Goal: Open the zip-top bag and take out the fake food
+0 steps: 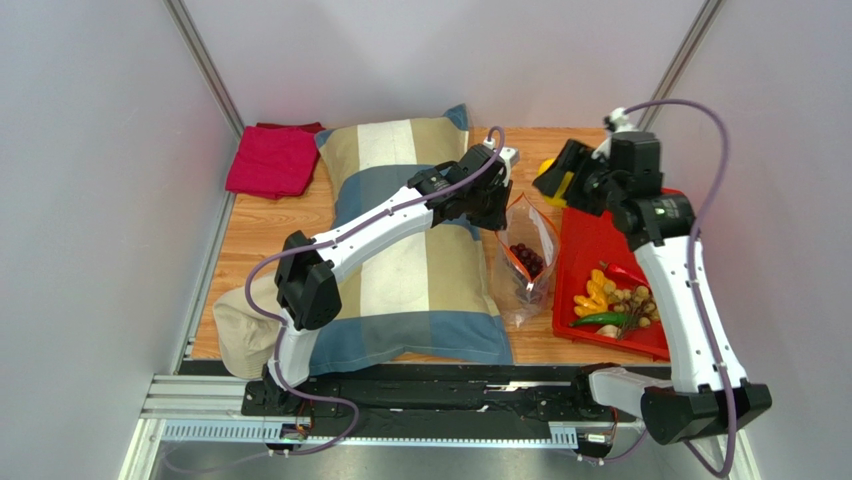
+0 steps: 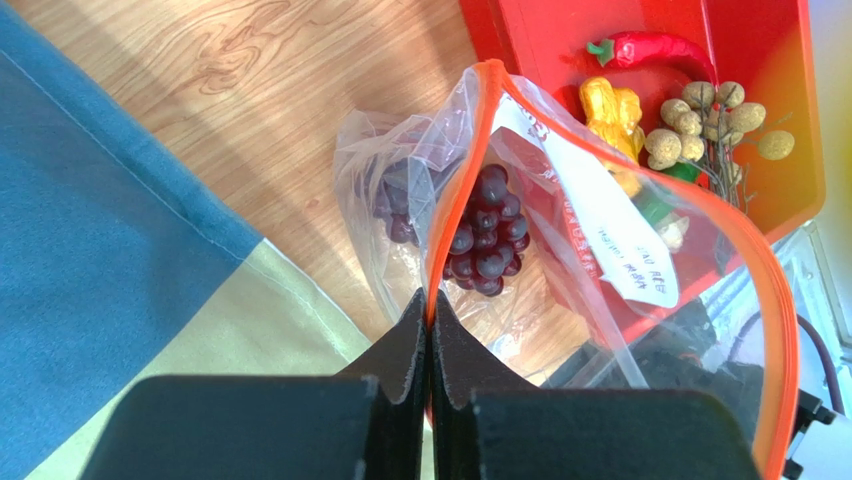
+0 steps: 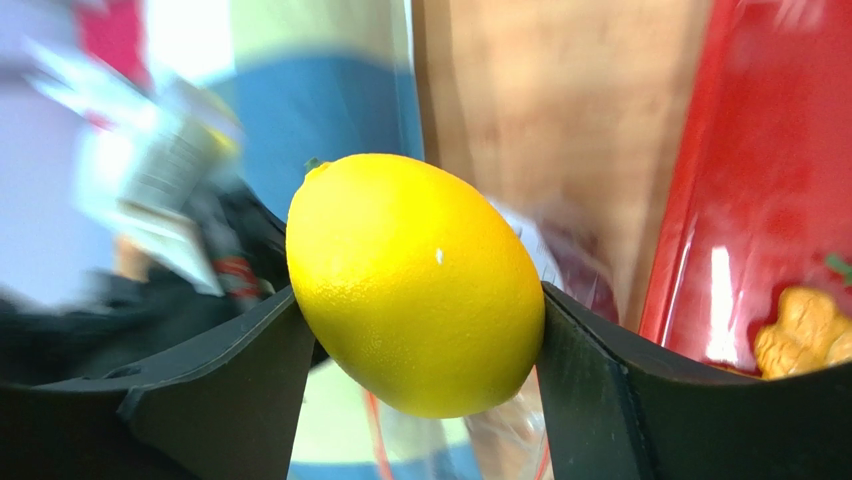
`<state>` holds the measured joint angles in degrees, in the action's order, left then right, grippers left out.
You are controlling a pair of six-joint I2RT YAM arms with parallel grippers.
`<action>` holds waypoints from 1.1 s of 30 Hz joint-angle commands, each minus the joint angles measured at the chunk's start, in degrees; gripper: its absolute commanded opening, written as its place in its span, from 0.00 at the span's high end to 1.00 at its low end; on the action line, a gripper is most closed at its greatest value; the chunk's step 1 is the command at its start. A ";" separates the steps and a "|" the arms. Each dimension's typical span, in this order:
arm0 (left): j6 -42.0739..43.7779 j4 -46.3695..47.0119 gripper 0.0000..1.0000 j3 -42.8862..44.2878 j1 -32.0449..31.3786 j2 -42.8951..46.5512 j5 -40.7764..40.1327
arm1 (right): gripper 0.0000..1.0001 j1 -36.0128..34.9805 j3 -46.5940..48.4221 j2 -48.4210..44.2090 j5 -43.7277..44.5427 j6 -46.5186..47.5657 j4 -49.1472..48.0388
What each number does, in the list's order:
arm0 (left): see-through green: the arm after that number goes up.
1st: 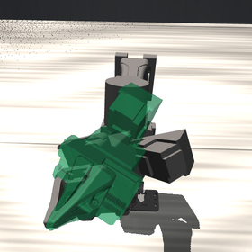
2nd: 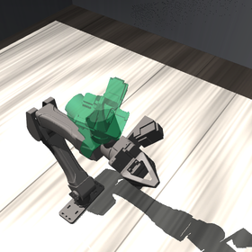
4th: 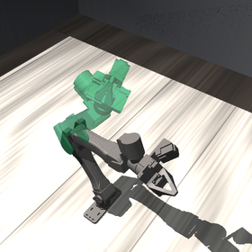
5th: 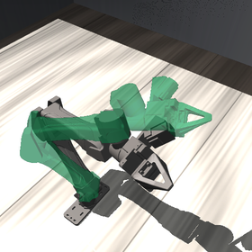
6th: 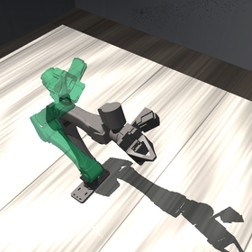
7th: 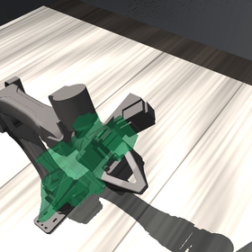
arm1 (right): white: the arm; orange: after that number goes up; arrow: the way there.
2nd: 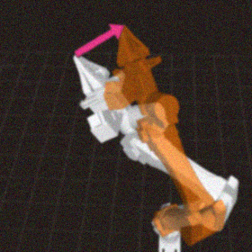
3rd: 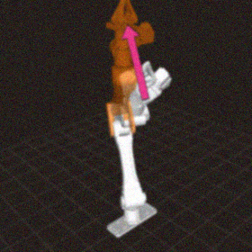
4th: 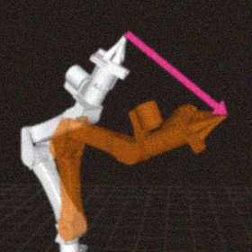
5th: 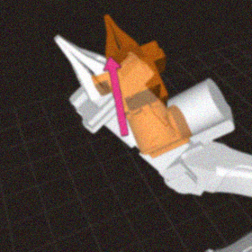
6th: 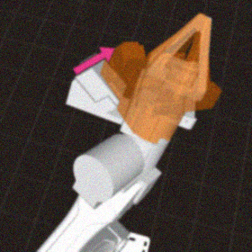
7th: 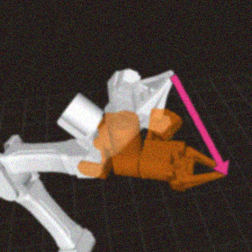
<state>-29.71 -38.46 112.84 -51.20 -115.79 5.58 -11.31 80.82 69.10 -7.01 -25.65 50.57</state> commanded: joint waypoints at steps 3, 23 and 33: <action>0.09 0.75 1.00 0.19 0.05 0.12 1.10 | 1.00 5.59 5.32 -0.64 9.33 -1.62 8.89; 0.18 2.60 1.00 0.72 -0.30 1.88 3.99 | 0.16 4.48 -0.78 2.36 26.15 6.23 14.11; 0.01 2.60 1.00 2.03 -0.48 1.00 4.00 | 0.67 -3.72 1.65 -1.16 3.17 4.03 7.38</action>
<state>-29.69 -37.43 112.77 -51.31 -115.87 9.06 -12.80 85.34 70.41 9.80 -19.57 63.96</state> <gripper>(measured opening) 0.000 0.552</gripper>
